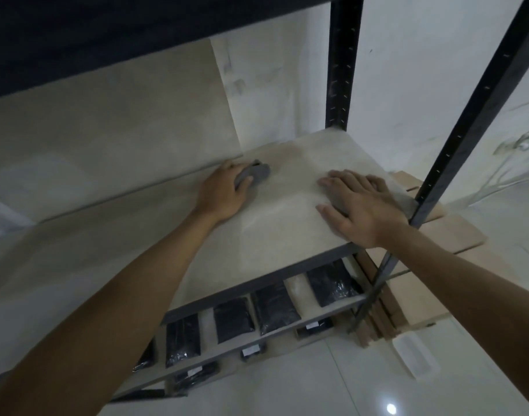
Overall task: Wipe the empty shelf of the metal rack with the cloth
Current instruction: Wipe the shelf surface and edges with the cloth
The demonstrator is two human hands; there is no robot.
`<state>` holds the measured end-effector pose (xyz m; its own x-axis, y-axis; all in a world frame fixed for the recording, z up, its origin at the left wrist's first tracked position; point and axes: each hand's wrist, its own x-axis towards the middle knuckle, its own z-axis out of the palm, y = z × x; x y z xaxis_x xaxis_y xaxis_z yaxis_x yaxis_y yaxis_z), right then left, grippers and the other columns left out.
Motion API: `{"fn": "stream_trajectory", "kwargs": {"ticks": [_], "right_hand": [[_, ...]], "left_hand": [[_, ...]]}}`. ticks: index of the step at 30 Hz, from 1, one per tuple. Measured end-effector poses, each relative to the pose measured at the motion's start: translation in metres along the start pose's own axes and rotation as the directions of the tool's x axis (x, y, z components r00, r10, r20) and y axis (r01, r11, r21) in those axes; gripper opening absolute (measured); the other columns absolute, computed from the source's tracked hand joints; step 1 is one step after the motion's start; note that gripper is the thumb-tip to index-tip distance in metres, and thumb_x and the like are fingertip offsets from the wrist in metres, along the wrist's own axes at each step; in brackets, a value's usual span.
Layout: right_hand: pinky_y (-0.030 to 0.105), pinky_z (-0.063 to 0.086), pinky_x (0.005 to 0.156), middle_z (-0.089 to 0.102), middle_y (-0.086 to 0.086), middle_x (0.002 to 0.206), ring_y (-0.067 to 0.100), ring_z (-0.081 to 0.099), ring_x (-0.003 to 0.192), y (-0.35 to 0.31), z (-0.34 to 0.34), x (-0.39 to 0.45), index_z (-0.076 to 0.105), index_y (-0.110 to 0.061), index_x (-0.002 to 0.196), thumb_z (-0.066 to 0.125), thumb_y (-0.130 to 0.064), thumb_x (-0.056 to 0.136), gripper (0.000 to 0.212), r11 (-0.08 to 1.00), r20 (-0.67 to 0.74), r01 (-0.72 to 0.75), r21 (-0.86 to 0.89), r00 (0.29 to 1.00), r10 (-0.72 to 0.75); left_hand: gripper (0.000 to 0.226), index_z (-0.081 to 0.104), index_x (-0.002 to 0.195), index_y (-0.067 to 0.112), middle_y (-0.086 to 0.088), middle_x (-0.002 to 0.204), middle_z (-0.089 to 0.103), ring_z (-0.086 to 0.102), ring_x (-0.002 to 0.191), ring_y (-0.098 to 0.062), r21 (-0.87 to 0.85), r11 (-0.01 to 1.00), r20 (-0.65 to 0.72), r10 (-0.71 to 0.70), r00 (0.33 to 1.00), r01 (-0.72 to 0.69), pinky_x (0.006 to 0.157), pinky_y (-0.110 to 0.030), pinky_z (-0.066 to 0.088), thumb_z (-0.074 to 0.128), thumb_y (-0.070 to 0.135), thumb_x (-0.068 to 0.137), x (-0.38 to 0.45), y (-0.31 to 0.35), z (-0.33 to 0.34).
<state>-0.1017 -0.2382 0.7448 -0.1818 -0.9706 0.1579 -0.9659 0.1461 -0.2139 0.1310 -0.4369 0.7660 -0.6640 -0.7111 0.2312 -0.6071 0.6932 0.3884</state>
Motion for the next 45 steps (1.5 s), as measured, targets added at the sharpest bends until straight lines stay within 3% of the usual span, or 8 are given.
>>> {"fn": "stream_trajectory", "kwargs": {"ticks": [8, 11, 15, 26, 30, 34, 41, 45], "right_hand": [[0.049, 0.028, 0.114, 0.039, -0.002, 0.156, 0.022, 0.036, 0.145, -0.002, -0.002, 0.002, 0.037, -0.032, 0.146, 0.027, -0.064, 0.097, 0.059, 1.000, -0.024, 0.019, -0.010, 1.000, -0.019], [0.049, 0.026, 0.116, 0.038, -0.002, 0.157, 0.021, 0.034, 0.146, -0.001, -0.001, 0.002, 0.036, -0.032, 0.147, 0.026, -0.064, 0.098, 0.059, 1.000, -0.022, 0.028, -0.009, 0.999, -0.029], [0.048, 0.024, 0.117, 0.037, -0.003, 0.158, 0.020, 0.032, 0.147, 0.001, 0.000, 0.002, 0.037, -0.032, 0.148, 0.027, -0.056, 0.101, 0.054, 0.999, -0.017, 0.029, 0.020, 0.999, -0.029], [0.055, 0.028, 0.114, 0.036, 0.004, 0.155, 0.029, 0.036, 0.143, 0.021, -0.007, 0.009, 0.036, -0.029, 0.143, 0.029, -0.044, 0.104, 0.042, 1.000, -0.006, -0.018, -0.005, 1.000, 0.018], [0.055, 0.025, 0.115, 0.033, 0.003, 0.159, 0.027, 0.031, 0.147, 0.021, -0.004, 0.008, 0.033, -0.031, 0.147, 0.027, -0.052, 0.105, 0.048, 1.000, 0.001, -0.010, -0.015, 1.000, 0.010], [0.056, 0.028, 0.114, 0.035, 0.003, 0.158, 0.027, 0.033, 0.146, 0.021, -0.001, 0.008, 0.035, -0.029, 0.147, 0.028, -0.053, 0.104, 0.049, 1.000, -0.001, 0.011, -0.025, 1.000, -0.011], [0.055, 0.028, 0.114, 0.035, 0.004, 0.158, 0.028, 0.034, 0.145, 0.021, -0.003, 0.007, 0.035, -0.029, 0.146, 0.028, -0.053, 0.103, 0.050, 1.000, -0.023, -0.014, -0.027, 1.000, 0.014], [0.056, 0.030, 0.113, 0.038, 0.003, 0.157, 0.028, 0.036, 0.144, 0.020, 0.001, 0.007, 0.037, -0.029, 0.144, 0.028, -0.054, 0.103, 0.048, 1.000, -0.039, 0.000, -0.026, 0.999, -0.001]], "left_hand": [[0.039, 0.064, 0.134, 0.020, 0.003, 0.105, 0.063, 0.062, 0.093, -0.014, -0.186, 0.955, 0.184, 0.263, 0.947, -0.230, 0.080, -0.024, 0.047, 0.051, 0.034, 0.100, -0.056, 0.037, -0.015], [0.029, 0.071, 0.116, 0.011, -0.009, 0.106, 0.068, 0.064, 0.101, -0.027, -0.082, 0.987, 0.087, 0.148, 0.985, -0.141, 0.081, -0.026, 0.043, 0.051, 0.026, 0.100, -0.013, 0.022, -0.021], [0.030, 0.066, 0.128, 0.014, -0.015, 0.119, 0.064, 0.061, 0.109, -0.032, -0.025, 0.998, 0.097, 0.067, 0.993, -0.065, 0.091, -0.039, 0.049, 0.051, 0.023, 0.103, -0.010, 0.018, 0.000], [0.038, 0.062, 0.135, 0.023, -0.002, 0.104, 0.057, 0.061, 0.091, -0.023, -0.192, 0.961, 0.147, 0.229, 0.962, -0.199, 0.079, -0.038, 0.051, 0.051, 0.033, 0.101, -0.075, 0.049, -0.004], [0.025, 0.070, 0.109, 0.011, -0.013, 0.097, 0.062, 0.062, 0.090, -0.032, -0.156, 0.976, 0.082, 0.168, 0.982, -0.153, 0.078, -0.038, 0.048, 0.051, 0.026, 0.103, -0.054, 0.041, -0.005], [0.029, 0.066, 0.126, 0.014, -0.013, 0.109, 0.063, 0.061, 0.099, -0.029, -0.112, 0.990, 0.055, 0.098, 0.994, -0.091, 0.084, -0.036, 0.049, 0.051, 0.025, 0.104, -0.058, 0.049, 0.004], [0.044, 0.059, 0.135, 0.027, 0.006, 0.111, 0.058, 0.060, 0.091, -0.015, -0.161, 0.955, 0.222, 0.279, 0.934, -0.247, 0.077, -0.032, 0.051, 0.042, 0.043, 0.099, -0.118, 0.085, 0.000], [0.037, 0.068, 0.121, 0.010, -0.010, 0.111, 0.067, 0.064, 0.103, -0.029, -0.171, 0.976, -0.035, 0.129, 0.991, -0.133, 0.091, -0.039, 0.051, 0.049, 0.032, 0.099, -0.059, 0.061, -0.013]]}}
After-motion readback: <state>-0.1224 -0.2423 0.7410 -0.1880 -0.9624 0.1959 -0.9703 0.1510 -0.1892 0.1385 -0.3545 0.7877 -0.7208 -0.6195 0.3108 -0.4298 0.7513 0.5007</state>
